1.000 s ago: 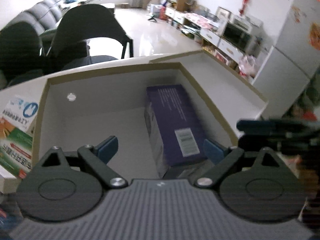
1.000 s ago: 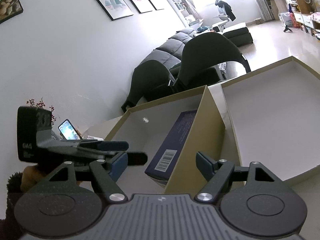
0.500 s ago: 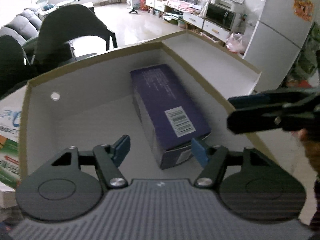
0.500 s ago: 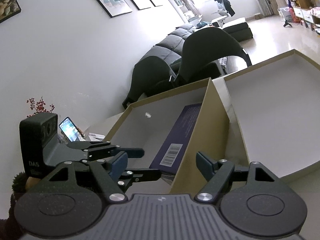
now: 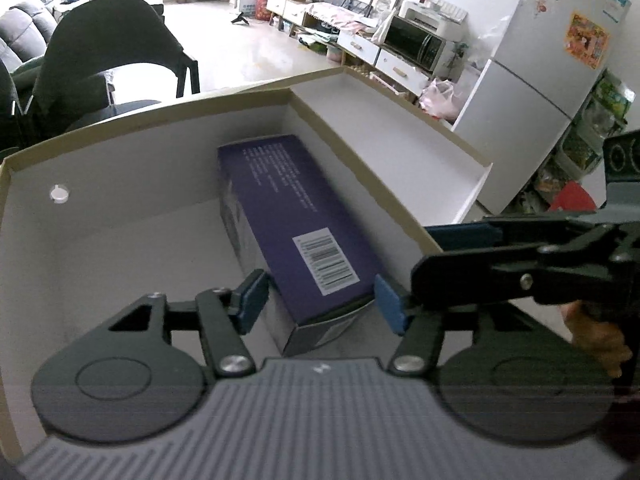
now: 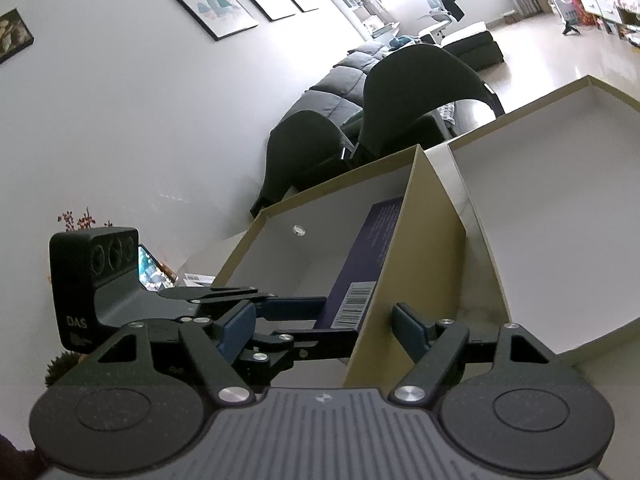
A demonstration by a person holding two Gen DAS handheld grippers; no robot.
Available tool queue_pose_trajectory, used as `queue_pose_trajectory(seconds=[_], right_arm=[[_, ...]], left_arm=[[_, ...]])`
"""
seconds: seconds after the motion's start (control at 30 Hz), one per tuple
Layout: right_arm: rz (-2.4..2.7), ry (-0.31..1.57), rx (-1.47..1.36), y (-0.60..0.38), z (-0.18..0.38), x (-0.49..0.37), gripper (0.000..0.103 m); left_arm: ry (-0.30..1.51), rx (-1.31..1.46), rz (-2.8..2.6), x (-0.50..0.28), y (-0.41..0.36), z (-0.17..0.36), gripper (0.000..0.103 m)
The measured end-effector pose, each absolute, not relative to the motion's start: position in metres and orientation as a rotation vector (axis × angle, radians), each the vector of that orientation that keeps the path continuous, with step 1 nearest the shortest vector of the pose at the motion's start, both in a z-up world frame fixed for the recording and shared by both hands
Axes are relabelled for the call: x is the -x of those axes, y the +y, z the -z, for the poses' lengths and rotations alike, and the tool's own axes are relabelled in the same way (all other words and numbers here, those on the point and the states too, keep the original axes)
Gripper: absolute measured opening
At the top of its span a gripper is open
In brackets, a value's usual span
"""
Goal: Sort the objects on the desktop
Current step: 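Raise the left tool away from the purple box in the cardboard box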
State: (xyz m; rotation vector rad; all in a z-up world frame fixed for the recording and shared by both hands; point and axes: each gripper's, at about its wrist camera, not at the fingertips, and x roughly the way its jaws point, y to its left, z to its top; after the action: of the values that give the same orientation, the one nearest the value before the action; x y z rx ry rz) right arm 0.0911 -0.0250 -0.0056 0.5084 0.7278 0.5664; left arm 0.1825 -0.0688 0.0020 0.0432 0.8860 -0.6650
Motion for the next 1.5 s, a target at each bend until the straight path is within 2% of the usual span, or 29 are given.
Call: queue_pose_trajectory(seconds=[0.03,0.33,0.43,0.6,0.73,1.0,1.13,1.2,1.23,1.27,1.5], right_arm=[[-0.567,0.728,-0.513,-0.026,0.006,-0.091,0.079],[-0.561,0.721,-0.545,-0.03,0.007,-0.092,0.078],[-0.56,0.721,-0.554,-0.03,0.008,-0.092,0.078],[-0.555,0.721,-0.554,-0.029,0.008,-0.092,0.078],[-0.556,0.721,-0.557,-0.029,0.009,-0.092,0.078],[-0.556,0.719,-0.554,-0.027,0.009,-0.094,0.078],[-0.549,0.723,-0.557,-0.027,0.009,-0.095,0.078],[-0.536,0.719,-0.557,-0.027,0.007,-0.093,0.078],[-0.529,0.717,-0.557,-0.027,0.007,-0.092,0.078],[-0.522,0.715,-0.557,-0.027,0.006,-0.091,0.078],[-0.474,0.7,-0.557,-0.027,-0.001,-0.085,0.079]], left_arm=[[0.882,-0.045,0.669,-0.181,-0.067,-0.003,0.068],[0.833,-0.146,0.717,-0.163,-0.058,-0.011,0.069],[0.847,-0.186,0.717,-0.163,-0.063,-0.006,0.067],[0.9,-0.214,0.715,-0.168,-0.075,0.001,0.05],[0.908,-0.235,0.709,-0.174,-0.082,0.001,0.046],[0.92,-0.205,0.688,-0.182,-0.084,0.002,0.046],[0.937,-0.187,0.678,-0.184,-0.085,0.004,0.048],[0.93,-0.181,0.675,-0.182,-0.084,0.002,0.056],[0.924,-0.177,0.672,-0.181,-0.083,0.001,0.066],[0.918,-0.171,0.671,-0.18,-0.082,-0.001,0.069],[0.862,-0.088,0.648,-0.162,-0.062,-0.02,0.075]])
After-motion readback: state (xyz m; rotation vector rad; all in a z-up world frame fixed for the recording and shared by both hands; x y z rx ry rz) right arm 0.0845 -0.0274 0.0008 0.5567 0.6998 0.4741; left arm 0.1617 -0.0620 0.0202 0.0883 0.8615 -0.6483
